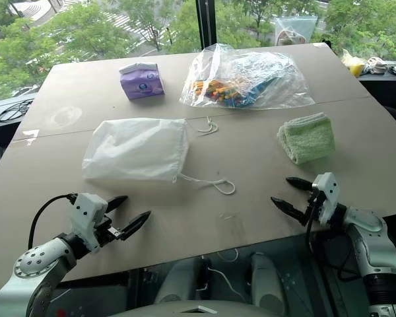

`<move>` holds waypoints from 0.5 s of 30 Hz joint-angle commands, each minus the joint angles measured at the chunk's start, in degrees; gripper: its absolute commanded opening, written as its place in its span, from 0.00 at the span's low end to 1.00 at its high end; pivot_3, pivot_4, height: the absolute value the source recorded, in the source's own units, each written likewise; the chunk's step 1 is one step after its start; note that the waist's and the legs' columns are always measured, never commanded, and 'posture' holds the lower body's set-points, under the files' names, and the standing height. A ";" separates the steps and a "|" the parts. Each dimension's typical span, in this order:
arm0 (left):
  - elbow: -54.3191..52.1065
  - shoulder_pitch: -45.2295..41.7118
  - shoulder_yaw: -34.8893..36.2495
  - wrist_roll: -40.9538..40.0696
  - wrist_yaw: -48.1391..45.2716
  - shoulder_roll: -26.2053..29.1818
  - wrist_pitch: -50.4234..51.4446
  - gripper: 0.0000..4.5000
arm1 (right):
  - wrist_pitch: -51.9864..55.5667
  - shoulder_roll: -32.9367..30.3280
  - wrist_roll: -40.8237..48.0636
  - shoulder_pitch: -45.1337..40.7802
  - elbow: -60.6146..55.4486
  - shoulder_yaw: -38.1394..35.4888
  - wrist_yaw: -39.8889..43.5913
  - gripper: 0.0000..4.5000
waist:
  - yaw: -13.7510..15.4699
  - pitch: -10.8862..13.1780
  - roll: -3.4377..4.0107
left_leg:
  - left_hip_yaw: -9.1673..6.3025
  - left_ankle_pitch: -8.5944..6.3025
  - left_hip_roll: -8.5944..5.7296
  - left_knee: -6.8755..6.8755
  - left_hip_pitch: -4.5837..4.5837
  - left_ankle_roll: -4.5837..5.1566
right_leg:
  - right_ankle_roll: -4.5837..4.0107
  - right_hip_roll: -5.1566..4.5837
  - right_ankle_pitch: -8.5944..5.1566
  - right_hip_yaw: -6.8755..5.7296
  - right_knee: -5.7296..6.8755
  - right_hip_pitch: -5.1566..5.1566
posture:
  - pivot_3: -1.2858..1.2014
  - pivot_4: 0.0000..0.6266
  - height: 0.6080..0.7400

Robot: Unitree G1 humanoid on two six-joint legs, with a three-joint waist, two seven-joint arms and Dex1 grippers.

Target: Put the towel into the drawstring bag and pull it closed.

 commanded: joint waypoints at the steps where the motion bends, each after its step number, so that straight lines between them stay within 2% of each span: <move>1: -0.67 1.17 -0.90 0.11 0.38 -1.21 -0.39 0.99 | -1.02 -0.74 -1.18 -0.90 1.01 0.50 1.06 0.98 | 0.00 0.00 0.00 | 0.00 0.00 0.00 0.00 0.00 0.00 | 0.00 0.00 0.00 0.00 0.00 0.00 | 0.52 0.24 1.00; 6: -1.51 1.28 -1.45 0.56 2.15 -3.33 -0.73 0.99 | -1.97 -1.08 -2.16 -2.73 3.52 0.65 2.46 0.98 | -0.11 -0.01 0.01 | 0.03 0.00 0.00 0.01 0.00 0.00 | 0.00 -0.02 0.00 0.00 -0.04 0.01 | 0.52 0.24 1.00; 15: -2.57 0.38 -1.80 -0.13 2.42 -3.63 -0.46 0.99 | -2.45 -1.09 -2.57 -3.80 4.43 0.66 3.10 0.98 | 0.11 -0.01 0.00 | 0.01 0.00 -0.01 0.01 -0.02 0.00 | 0.00 -0.03 0.00 -0.06 -0.04 0.01 | 0.52 0.24 1.00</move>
